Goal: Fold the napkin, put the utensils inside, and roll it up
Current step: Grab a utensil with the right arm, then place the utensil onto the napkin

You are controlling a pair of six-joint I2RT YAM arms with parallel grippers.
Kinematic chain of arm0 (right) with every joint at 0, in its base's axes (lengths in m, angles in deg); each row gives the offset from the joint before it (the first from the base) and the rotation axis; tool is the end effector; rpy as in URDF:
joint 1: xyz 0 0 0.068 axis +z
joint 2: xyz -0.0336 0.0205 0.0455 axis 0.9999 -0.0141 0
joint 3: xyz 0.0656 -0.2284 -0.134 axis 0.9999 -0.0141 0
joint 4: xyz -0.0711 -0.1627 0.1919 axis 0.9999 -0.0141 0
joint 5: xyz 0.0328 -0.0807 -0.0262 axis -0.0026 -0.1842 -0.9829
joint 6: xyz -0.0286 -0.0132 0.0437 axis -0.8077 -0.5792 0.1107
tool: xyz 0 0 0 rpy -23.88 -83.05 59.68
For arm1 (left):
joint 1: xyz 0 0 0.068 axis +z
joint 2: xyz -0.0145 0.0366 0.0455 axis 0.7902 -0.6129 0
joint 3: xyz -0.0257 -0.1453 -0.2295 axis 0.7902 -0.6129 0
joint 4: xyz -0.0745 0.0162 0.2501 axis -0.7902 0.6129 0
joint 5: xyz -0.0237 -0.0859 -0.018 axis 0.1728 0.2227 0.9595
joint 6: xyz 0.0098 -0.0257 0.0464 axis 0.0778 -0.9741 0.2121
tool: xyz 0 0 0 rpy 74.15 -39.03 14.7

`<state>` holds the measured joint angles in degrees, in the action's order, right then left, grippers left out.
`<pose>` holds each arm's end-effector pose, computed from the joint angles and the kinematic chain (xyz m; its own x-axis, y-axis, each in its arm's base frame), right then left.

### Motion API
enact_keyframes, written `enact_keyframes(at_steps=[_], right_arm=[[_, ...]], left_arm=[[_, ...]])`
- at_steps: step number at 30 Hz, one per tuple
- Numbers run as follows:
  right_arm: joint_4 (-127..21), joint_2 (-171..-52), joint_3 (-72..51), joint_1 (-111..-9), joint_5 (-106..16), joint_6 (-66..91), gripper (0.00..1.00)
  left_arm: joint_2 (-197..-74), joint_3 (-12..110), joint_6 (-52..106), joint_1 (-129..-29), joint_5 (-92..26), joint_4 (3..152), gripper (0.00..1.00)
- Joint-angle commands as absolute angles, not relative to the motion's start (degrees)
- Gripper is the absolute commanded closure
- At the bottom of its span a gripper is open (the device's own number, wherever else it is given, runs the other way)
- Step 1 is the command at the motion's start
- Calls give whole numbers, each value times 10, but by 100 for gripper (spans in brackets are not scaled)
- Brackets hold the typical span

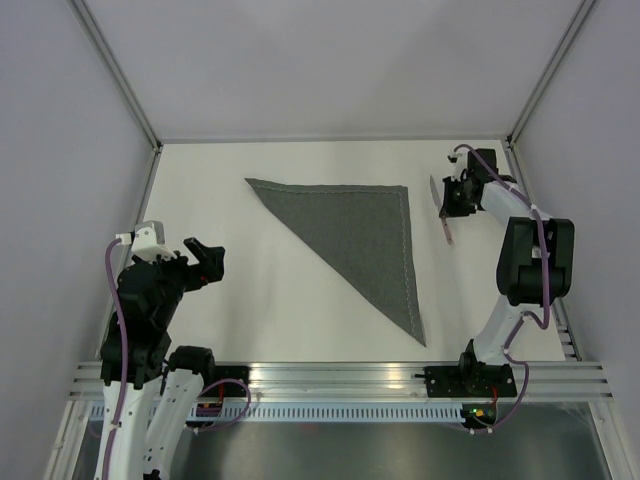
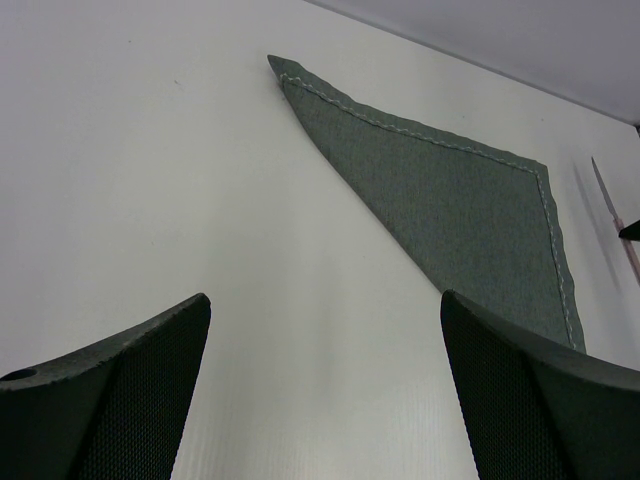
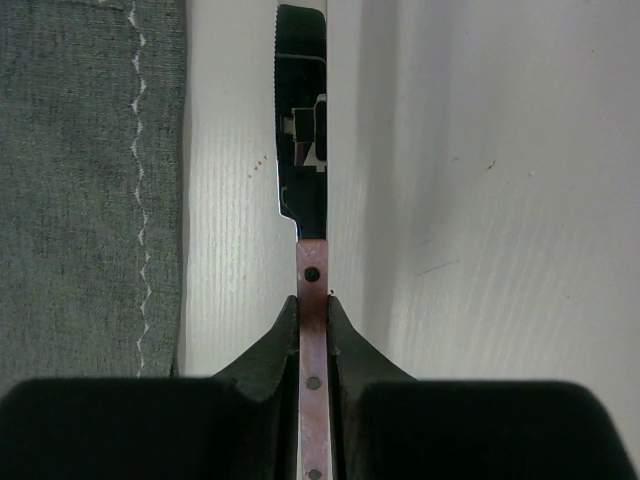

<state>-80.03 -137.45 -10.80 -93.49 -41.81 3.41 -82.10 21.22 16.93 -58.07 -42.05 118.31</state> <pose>0.3929 -0.0227 0.1957 -0.8520 0.0248 -0.5229 -0.0612 0.9873 0.1465 0.0825 -0.0079 0.3323 -0.2803 -0.3478 -0.8947 -0.0187 0.9339 -0.3571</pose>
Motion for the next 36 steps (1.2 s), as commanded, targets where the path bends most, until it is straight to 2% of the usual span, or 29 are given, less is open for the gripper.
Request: enact_keyframes(at_steps=[1, 8, 17, 26, 36], right_arm=[[-825, -1339, -107, -935, -400, 26, 100], [-833, -1298, -118, -902, -392, 14, 100], [-834, -1263, -141, -750, -387, 23, 99], [-772, -1288, -176, -628, -405, 40, 100], [-733, -1331, -162, -569, -416, 48, 100]], left_arm=[[-824, 208, 191, -584, -401, 1165, 0], [-828, 207, 189, -584, -403, 1165, 0], [-836, 207, 185, -584, -409, 1168, 0], [-845, 208, 179, -583, -445, 1172, 0], [-856, 209, 178, -584, -446, 1172, 0]])
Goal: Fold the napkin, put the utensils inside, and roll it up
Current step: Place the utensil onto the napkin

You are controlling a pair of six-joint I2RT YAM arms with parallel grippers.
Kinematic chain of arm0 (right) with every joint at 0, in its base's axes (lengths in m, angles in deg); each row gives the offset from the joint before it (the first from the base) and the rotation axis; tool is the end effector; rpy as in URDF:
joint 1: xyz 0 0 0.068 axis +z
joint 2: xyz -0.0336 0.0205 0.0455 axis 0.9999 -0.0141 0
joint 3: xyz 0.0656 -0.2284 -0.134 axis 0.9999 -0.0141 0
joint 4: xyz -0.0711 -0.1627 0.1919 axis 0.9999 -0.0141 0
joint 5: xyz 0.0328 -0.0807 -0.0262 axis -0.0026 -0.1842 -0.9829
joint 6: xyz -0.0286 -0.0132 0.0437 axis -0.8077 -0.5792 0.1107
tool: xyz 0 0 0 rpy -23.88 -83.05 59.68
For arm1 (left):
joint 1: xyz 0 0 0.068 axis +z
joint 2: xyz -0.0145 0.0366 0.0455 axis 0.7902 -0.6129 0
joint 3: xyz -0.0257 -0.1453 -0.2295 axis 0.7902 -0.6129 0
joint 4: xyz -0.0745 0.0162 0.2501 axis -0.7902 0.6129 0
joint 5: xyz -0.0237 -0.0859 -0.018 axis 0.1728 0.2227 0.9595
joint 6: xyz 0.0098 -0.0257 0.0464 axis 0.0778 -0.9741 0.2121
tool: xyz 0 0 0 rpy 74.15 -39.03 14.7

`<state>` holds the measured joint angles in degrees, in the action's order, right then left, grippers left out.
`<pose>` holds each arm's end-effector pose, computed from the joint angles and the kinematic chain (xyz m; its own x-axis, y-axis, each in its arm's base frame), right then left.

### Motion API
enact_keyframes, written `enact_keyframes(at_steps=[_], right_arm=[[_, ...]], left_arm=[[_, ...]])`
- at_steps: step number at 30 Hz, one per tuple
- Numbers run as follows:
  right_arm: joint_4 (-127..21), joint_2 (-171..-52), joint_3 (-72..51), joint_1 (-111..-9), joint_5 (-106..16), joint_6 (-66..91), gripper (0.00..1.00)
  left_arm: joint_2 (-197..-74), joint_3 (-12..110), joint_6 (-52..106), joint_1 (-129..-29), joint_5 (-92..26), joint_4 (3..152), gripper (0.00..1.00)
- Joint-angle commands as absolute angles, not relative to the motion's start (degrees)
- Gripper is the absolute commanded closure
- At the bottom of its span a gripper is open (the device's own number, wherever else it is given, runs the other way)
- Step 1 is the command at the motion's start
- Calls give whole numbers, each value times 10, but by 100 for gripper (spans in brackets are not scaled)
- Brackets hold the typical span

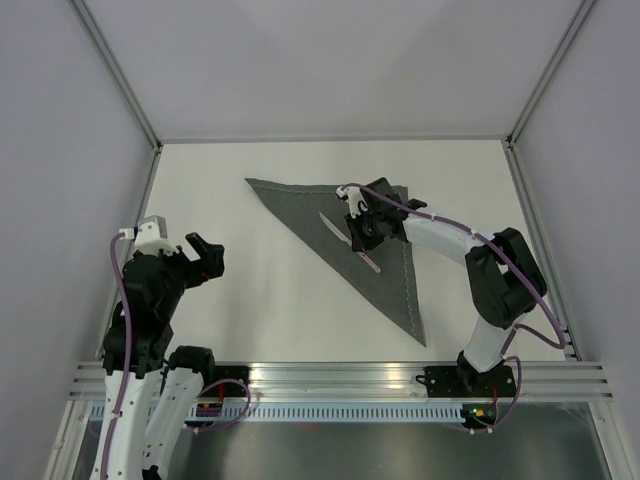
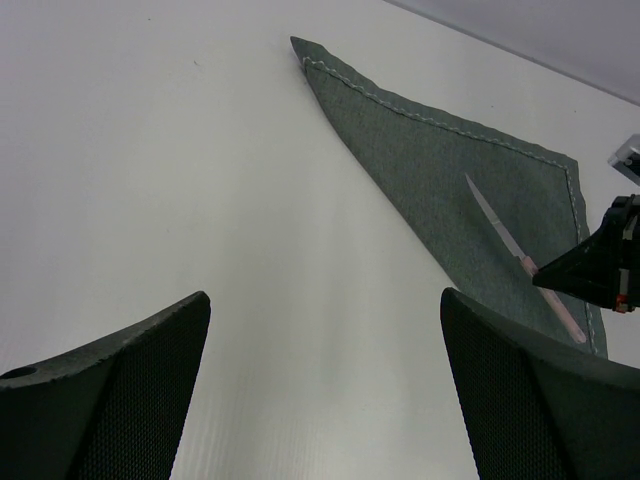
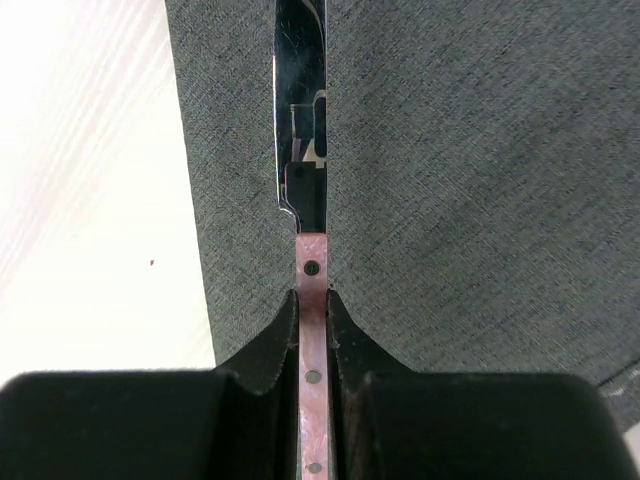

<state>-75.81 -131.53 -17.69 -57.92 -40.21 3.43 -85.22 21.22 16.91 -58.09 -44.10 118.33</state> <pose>0.3129 0.1991 0.2018 -0.6808 -0.4586 -0.5712 -0.6409 0.7505 0.1614 0.0943 -0.0079 0.3285 -0.3162 -0.3439 -0.8842 -0.0691 0.9379 -0.3400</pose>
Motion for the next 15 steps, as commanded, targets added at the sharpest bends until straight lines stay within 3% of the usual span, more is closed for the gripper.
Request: enact_keyframes(at_steps=[1, 15], right_arm=[[-730, -1334, -161, -564, -422, 49, 100], [-711, -1388, -125, -507, -450, 82, 100]], left_arm=[[-856, 209, 178, -584, -446, 1172, 0], [-856, 209, 180, -584, -443, 1172, 0]])
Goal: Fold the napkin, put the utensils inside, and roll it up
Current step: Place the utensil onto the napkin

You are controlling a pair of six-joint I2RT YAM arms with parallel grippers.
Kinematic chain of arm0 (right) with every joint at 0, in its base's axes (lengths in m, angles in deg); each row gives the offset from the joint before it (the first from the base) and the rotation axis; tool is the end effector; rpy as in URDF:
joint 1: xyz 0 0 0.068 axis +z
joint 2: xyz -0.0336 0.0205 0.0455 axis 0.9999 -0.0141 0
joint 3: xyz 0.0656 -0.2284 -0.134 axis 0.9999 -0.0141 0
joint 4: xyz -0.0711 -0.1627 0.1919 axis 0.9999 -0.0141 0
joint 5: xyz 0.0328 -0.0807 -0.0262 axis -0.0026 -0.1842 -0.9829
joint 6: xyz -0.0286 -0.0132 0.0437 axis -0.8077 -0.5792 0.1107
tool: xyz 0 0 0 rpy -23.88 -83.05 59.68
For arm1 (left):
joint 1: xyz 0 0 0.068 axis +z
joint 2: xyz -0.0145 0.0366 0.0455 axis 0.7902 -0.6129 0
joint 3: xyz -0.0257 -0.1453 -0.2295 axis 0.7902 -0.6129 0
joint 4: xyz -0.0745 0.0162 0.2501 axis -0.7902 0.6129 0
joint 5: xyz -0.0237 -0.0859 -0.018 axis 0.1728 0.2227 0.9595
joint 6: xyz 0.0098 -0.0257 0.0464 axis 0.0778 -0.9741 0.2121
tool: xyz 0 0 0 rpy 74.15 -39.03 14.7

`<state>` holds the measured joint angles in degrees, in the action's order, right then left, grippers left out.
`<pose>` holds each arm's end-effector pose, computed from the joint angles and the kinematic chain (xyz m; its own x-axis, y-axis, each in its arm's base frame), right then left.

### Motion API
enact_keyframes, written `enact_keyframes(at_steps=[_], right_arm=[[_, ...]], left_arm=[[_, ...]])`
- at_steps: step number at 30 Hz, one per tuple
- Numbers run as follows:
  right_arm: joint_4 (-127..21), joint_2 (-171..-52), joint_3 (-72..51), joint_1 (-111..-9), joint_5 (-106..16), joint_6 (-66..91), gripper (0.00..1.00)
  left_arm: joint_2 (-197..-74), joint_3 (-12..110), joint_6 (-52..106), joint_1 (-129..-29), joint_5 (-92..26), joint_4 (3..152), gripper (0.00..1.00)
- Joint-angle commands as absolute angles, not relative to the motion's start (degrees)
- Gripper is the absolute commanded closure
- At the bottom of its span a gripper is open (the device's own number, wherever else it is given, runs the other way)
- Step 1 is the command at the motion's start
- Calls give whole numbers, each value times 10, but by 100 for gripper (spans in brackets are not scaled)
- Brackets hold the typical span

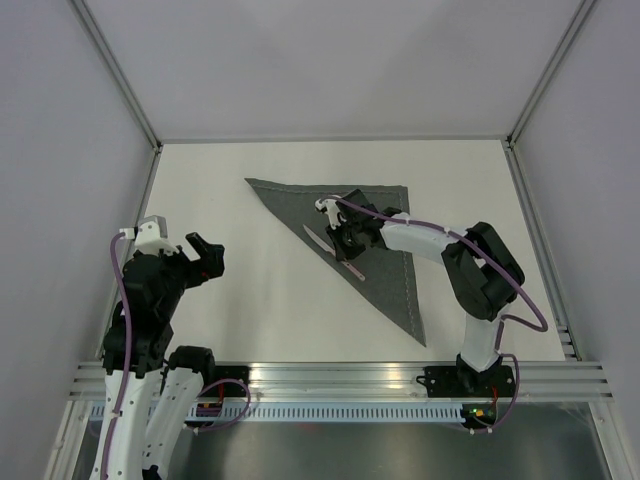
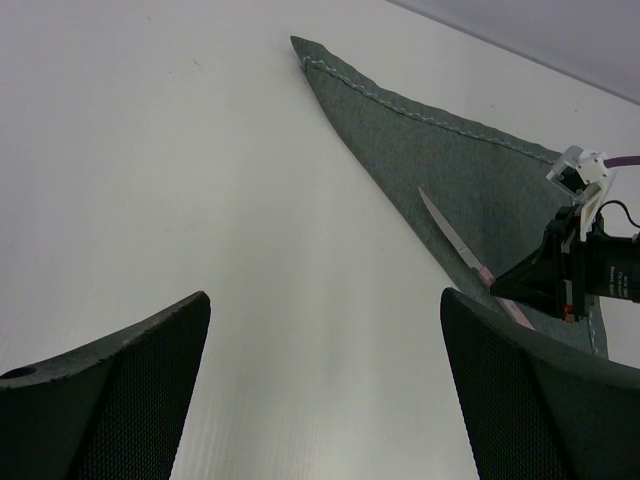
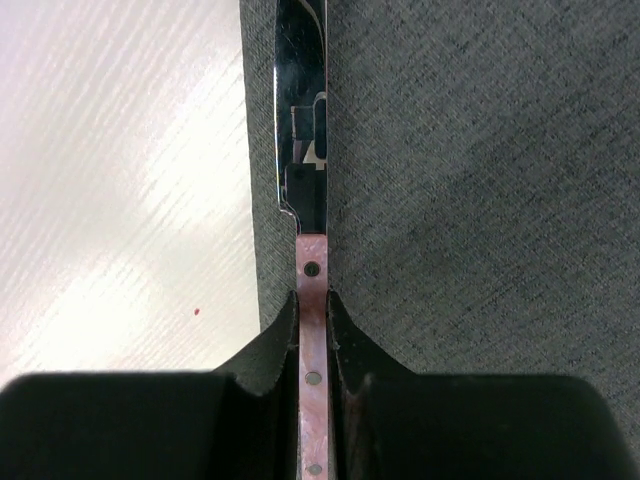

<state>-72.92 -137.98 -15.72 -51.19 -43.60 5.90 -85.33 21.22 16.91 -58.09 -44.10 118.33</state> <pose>0.3039 0.2448 0.1741 -0.6650 -0.5151 -0.5407 -0.6751 0.7242 0.1404 0.0947 -0.0080 0.3284 -0.3178 -0.3437 -0.8837 -0.0697 0.9379 -0.3397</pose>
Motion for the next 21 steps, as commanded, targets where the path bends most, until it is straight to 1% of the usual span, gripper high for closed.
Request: enact_keyframes(at_steps=[1, 21], right_arm=[[-710, -1392, -123, -506, -451, 85, 100], [-710, -1429, -89, -496, -460, 85, 100]], left_arm=[[-856, 209, 180, -584, -443, 1172, 0], [-854, 209, 180, -583, -443, 1172, 0]])
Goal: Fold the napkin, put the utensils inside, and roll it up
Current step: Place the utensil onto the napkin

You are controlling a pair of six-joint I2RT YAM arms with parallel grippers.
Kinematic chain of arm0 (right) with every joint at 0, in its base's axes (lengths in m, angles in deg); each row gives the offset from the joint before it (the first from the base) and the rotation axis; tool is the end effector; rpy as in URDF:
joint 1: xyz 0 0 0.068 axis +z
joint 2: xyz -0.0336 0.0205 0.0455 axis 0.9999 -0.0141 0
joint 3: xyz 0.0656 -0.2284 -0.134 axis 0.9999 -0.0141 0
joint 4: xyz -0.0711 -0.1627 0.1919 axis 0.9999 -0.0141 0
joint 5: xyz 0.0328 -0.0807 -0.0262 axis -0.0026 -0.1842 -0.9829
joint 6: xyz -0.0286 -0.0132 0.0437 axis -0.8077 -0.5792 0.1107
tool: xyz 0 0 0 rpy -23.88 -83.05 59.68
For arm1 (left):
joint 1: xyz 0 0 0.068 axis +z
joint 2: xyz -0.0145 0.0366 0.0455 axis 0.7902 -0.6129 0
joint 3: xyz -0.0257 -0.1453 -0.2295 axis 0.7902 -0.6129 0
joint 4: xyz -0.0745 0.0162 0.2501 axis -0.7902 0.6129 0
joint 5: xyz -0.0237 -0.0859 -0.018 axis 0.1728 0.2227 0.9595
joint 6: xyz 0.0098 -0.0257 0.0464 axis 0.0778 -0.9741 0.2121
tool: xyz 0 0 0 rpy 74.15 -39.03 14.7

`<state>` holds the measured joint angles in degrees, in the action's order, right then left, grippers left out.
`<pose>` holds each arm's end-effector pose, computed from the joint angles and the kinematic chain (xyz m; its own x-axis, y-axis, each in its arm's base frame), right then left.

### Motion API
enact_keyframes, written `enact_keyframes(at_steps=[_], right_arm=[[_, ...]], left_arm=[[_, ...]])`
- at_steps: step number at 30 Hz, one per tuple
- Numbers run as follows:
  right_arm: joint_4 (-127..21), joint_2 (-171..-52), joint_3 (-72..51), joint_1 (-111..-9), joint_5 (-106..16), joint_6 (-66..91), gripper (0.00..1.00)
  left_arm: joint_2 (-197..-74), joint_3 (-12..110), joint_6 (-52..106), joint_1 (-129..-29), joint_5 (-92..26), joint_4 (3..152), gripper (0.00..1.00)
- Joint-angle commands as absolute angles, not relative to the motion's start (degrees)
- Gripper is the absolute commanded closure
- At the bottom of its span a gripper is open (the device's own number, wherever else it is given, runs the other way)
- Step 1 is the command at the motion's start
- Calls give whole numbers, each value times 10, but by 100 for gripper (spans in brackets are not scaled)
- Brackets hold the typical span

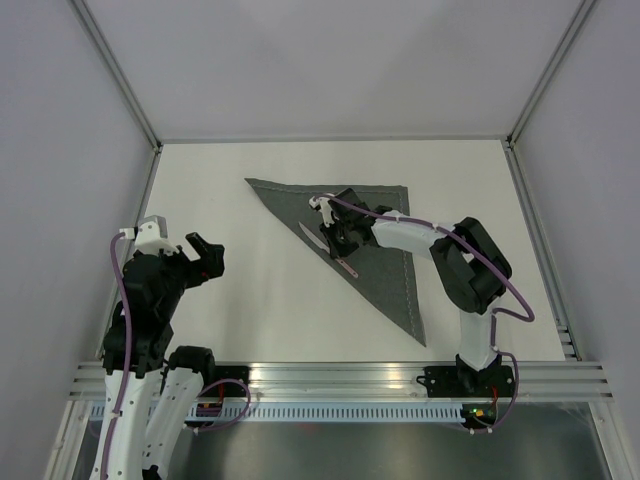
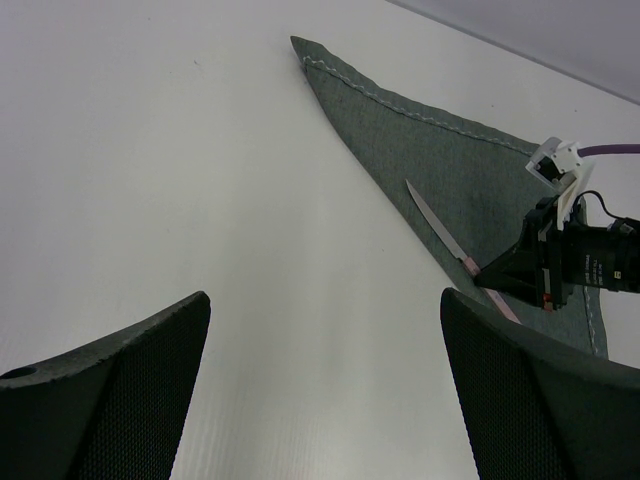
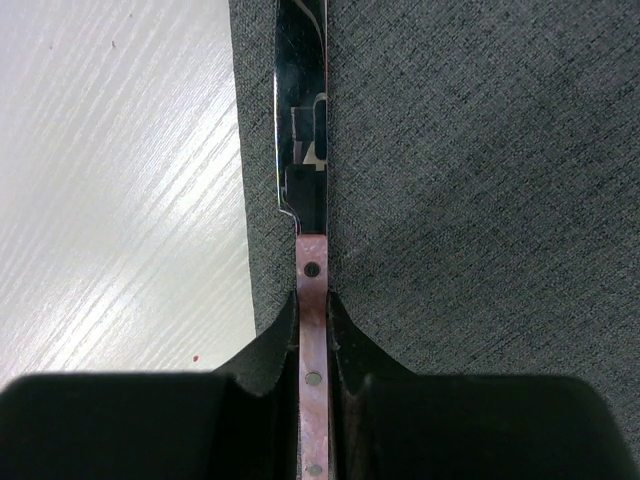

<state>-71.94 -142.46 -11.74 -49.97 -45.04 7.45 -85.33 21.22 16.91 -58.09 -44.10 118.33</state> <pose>0.3142 0.2628 0.1655 -0.6686 -0.5066 -0.5444 -0.6653 0.7345 0.1336 0.0947 -0.0080 0.3284 -0.3178 -0.3437 -0.8837 -0.0697 0.9379 -0.3397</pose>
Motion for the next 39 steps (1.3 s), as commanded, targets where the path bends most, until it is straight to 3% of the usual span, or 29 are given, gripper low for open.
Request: enact_keyframes(at_steps=[1, 27, 39], right_arm=[[-709, -1430, -88, -496, -461, 84, 100], [-713, -1438, -89, -495, -455, 79, 99], [-723, -1429, -81, -495, -453, 80, 78]], left_arm=[[-854, 209, 180, -584, -443, 1173, 0], [-854, 209, 181, -583, -440, 1172, 0], [-854, 209, 181, -584, -439, 1172, 0]])
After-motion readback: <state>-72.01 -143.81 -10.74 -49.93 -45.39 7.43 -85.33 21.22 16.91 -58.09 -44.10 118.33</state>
